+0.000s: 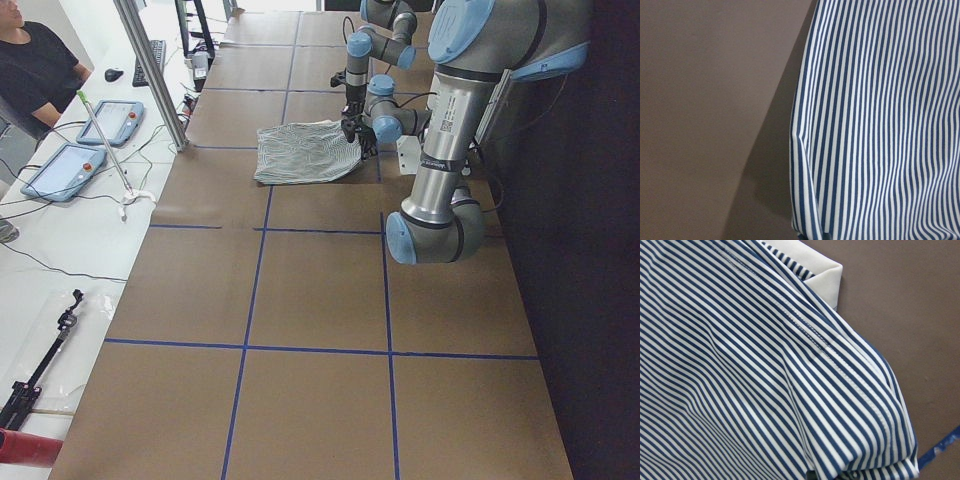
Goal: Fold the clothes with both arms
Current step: 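Lift the near edge with both grippers and fold it away from the robot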
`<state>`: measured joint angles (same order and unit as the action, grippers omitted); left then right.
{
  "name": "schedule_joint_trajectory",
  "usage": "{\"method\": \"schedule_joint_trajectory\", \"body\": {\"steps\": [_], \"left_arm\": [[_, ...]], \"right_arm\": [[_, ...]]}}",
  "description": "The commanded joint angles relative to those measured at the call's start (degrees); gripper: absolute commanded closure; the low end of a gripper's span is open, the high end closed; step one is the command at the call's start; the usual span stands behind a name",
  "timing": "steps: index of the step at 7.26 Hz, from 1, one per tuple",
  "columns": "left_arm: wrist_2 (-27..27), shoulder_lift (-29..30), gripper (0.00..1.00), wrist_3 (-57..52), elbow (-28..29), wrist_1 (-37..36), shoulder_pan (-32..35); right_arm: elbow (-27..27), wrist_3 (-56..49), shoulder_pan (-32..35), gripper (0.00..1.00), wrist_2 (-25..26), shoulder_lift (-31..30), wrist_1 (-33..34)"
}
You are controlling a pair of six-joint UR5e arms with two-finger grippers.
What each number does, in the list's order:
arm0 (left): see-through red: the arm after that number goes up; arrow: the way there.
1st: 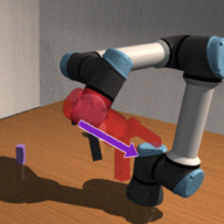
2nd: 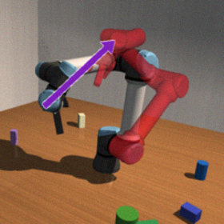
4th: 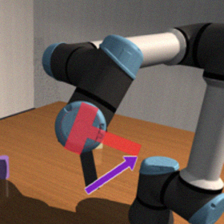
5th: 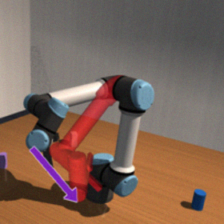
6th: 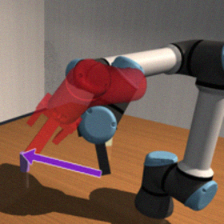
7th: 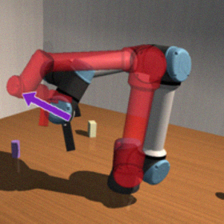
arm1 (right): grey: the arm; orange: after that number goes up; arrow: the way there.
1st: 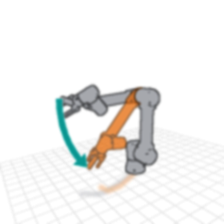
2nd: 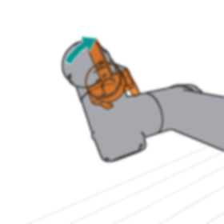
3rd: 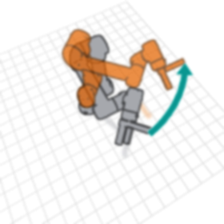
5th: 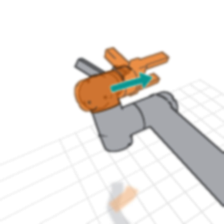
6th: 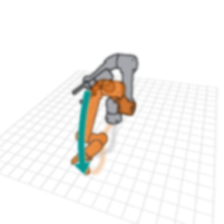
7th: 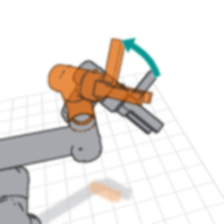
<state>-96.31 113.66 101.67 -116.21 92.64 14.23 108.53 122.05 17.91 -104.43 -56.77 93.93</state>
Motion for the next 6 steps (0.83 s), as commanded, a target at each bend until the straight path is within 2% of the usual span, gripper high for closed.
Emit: {"method": "schedule_joint_trajectory", "body": {"steps": [1,4,6], "left_arm": [[-3.2,-0.4,1.00,1.8,-2.5,-2.4,-0.6],[-2.9,-0.2,1.00,2.7,-1.4,-2.4,2.9],[-3.0,0.5,1.00,2.8,-0.7,-1.8,7.0]], "right_arm": [[0.9,-0.2,-1.3,1.00,0.4,-1.0,-0.2],[-1.3,-7.1,4.7,1.00,1.3,0.2,-1.7],[-10.0,-9.5,7.0,1.00,1.3,3.8,-8.3]]}}
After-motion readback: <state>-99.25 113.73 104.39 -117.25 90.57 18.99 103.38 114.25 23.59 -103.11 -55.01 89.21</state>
